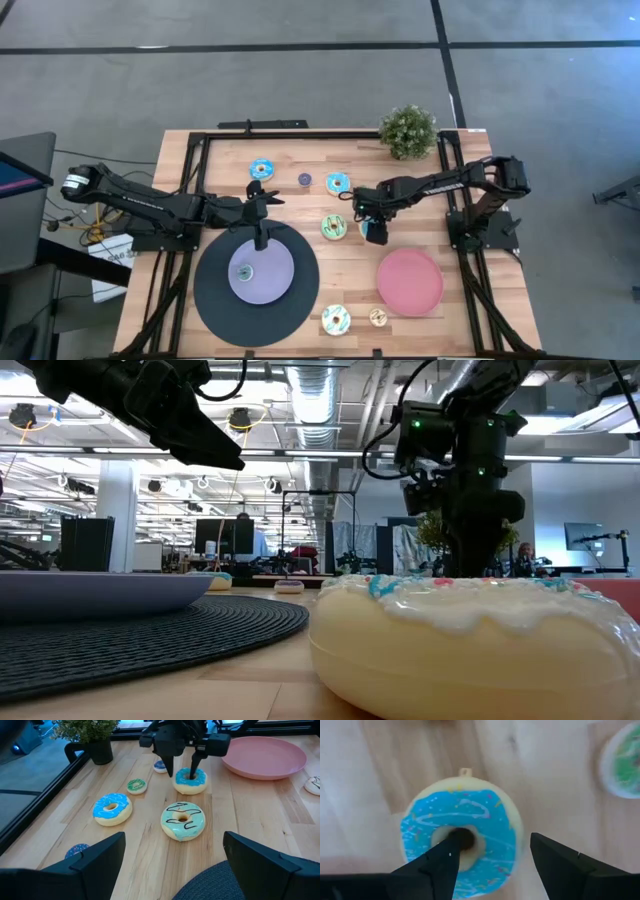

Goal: Pick & Place donuts
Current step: Put the bottom large blue donut on the pink plate, then put the top small dark blue donut on the purple plate

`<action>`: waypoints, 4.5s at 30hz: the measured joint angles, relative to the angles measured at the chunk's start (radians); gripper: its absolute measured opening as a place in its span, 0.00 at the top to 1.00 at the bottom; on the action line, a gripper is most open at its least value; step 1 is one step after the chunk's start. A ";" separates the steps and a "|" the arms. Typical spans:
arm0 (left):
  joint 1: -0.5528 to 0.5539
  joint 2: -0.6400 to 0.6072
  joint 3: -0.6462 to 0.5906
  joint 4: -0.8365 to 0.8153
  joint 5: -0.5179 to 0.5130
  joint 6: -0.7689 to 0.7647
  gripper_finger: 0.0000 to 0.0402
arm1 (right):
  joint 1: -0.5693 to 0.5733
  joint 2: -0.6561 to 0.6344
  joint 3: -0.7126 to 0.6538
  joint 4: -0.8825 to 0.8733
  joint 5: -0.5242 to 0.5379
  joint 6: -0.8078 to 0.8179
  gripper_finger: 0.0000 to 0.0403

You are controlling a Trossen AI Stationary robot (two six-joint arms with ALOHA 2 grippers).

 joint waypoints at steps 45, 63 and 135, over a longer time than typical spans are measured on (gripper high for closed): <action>0.000 0.000 0.000 0.000 0.009 -0.018 0.18 | 0.092 -0.276 -0.012 -0.145 -0.105 0.245 0.73; 0.000 0.000 0.000 0.001 0.010 -0.027 0.18 | 0.877 -0.557 -0.274 -0.152 0.187 1.491 0.73; 0.000 0.000 0.000 0.014 -0.165 -0.114 0.17 | 1.033 -0.679 -0.271 -0.379 0.681 1.651 0.36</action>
